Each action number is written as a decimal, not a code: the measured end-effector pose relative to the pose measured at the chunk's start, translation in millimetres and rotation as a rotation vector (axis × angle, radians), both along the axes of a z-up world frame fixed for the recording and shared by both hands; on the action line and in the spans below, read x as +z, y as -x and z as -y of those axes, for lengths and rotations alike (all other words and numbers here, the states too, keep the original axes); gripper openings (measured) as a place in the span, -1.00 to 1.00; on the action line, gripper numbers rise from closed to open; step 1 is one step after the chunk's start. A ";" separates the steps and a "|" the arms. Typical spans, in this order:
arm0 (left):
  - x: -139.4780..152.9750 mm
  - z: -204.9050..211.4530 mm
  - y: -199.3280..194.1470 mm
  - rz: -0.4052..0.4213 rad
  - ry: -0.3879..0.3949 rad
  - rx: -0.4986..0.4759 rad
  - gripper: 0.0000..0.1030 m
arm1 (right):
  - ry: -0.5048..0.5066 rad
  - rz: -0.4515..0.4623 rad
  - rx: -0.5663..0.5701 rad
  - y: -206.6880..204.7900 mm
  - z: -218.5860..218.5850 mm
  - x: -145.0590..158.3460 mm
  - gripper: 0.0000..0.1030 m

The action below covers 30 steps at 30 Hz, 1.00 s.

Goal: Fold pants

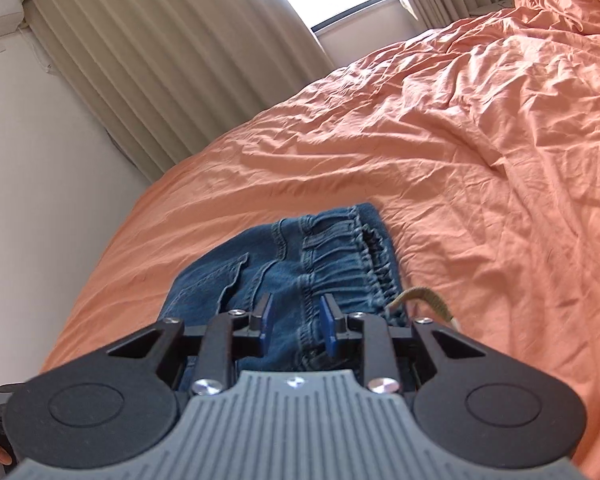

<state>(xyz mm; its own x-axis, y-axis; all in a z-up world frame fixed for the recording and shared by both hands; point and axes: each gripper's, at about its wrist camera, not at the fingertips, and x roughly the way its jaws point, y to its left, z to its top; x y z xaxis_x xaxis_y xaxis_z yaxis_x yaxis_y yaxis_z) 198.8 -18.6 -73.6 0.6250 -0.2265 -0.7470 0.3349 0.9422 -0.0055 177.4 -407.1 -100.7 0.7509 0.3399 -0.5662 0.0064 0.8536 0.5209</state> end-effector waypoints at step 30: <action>-90.0 40.5 42.9 0.093 -0.622 -0.285 -0.65 | -0.100 -0.243 -0.061 -28.4 10.8 -56.3 -0.83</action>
